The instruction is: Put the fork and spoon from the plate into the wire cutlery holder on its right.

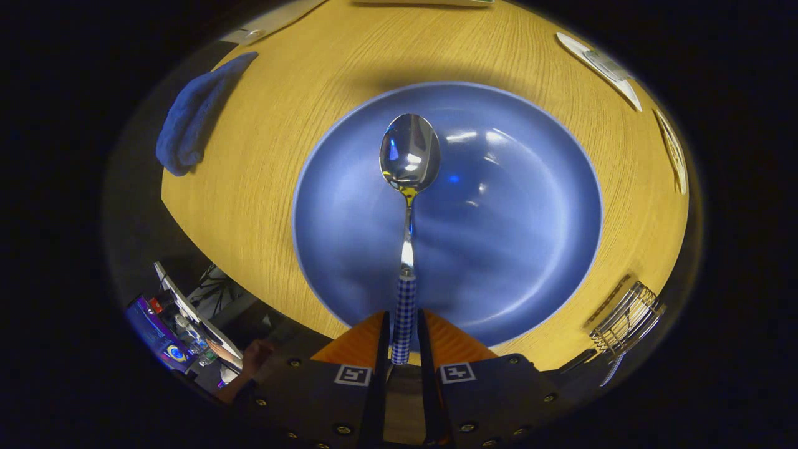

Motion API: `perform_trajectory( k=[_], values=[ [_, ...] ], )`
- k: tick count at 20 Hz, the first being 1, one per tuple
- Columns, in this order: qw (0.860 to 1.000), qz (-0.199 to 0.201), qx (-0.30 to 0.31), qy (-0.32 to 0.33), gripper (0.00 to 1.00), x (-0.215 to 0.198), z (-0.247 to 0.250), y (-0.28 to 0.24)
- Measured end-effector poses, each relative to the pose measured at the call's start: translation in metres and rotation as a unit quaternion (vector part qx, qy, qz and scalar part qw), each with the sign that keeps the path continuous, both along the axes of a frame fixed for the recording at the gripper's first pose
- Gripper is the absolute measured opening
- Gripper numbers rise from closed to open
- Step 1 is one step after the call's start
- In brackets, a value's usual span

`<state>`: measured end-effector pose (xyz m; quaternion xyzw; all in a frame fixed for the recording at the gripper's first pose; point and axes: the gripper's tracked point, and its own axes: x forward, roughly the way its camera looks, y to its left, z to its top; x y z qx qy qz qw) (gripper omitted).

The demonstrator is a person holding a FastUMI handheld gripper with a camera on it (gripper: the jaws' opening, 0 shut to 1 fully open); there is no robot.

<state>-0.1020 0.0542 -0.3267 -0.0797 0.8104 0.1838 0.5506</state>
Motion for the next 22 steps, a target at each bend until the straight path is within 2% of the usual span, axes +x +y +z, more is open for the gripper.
perform_trajectory(
  k=[1,14,19,22],
  values=[
    [1.0,0.001,0.005,0.001,0.03,0.004,-0.004,-0.003],
    [0.999,0.036,0.019,-0.001,0.03,0.001,0.047,-0.026],
    [0.999,0.037,0.006,-0.014,0.03,0.005,0.068,-0.063],
    [1.0,0.024,-0.001,-0.015,0.03,-0.001,0.084,-0.09]
  ],
)
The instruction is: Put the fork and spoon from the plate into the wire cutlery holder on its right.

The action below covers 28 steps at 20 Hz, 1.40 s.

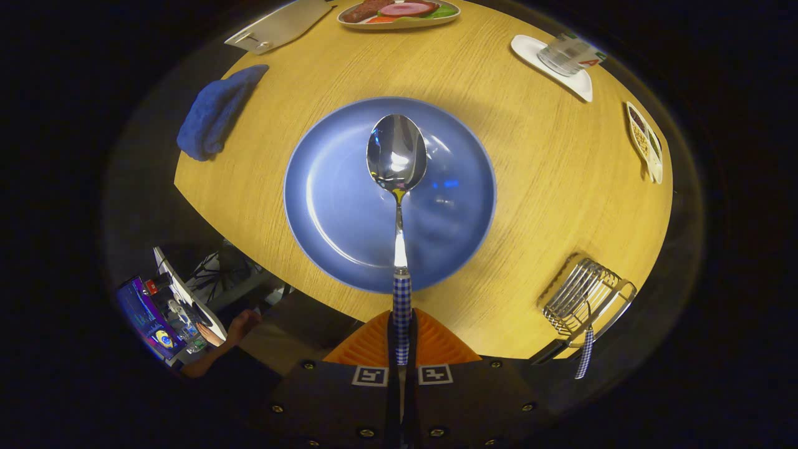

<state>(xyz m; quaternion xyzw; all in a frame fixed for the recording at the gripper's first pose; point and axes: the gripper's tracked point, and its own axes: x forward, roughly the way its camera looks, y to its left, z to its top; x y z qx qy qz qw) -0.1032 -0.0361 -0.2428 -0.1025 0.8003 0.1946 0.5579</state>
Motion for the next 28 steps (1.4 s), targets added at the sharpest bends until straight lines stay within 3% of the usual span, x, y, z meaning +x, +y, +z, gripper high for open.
perform_trajectory(
  k=[13,28],
  values=[
    [0.997,-0.059,-0.056,0.0,0.03,-0.032,0.04,-0.119],
    [0.99,-0.05,-0.129,0.037,0.03,-0.039,0.076,-0.205]
  ],
)
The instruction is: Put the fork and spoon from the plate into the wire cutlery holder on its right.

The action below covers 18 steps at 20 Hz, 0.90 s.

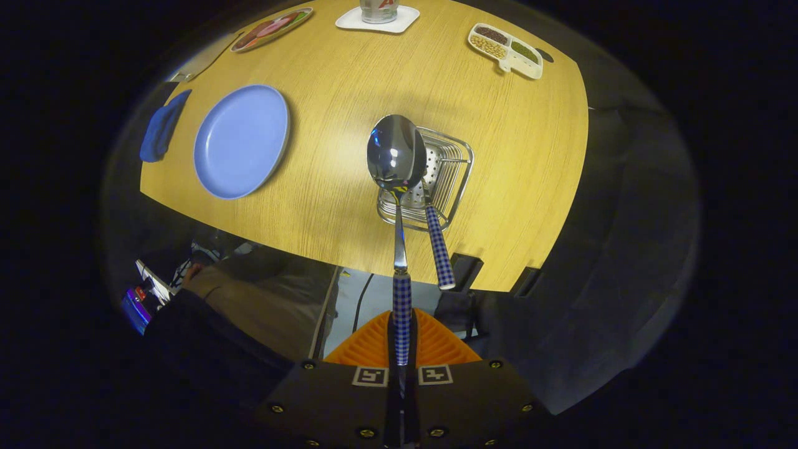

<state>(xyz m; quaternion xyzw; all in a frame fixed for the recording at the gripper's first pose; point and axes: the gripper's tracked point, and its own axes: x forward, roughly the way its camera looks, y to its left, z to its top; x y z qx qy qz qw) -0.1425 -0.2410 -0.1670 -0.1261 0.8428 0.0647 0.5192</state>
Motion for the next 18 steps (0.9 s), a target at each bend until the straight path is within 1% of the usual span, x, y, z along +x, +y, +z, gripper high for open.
perform_trajectory(
  k=[2,5,10,18],
  values=[
    [1.0,-0.001,-0.008,0.016,0.03,-0.004,-0.003,-0.004],
    [0.999,0.01,-0.02,0.042,0.03,-0.007,-0.005,-0.007],
    [0.997,0.024,-0.034,0.061,0.03,-0.003,-0.011,-0.009],
    [0.992,0.024,-0.053,0.11,0.03,0.0,-0.017,-0.019]
  ],
)
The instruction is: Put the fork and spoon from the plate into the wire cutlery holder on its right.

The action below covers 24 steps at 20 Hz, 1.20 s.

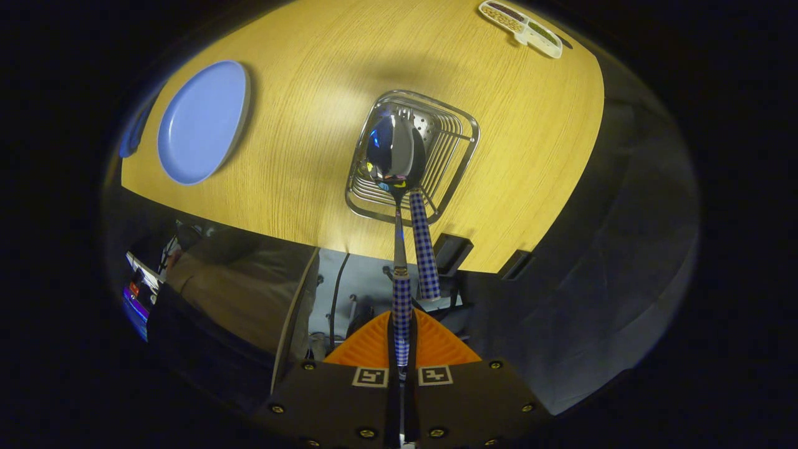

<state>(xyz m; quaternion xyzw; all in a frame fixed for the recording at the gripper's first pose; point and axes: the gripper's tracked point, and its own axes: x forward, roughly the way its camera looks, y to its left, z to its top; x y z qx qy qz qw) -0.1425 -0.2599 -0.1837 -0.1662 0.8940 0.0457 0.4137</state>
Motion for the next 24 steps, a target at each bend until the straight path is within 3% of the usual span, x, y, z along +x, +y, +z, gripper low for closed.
perform_trajectory(
  k=[9,12,17,24],
  values=[
    [0.998,0.005,-0.017,0.059,0.03,0.009,-0.005,0.002],
    [0.996,-0.015,-0.012,0.086,0.03,0.009,-0.006,0.01],
    [0.988,-0.093,0.02,0.118,0.03,0.016,-0.012,0.023],
    [0.987,-0.103,0.014,0.124,0.03,0.029,-0.025,0.017]
  ],
)
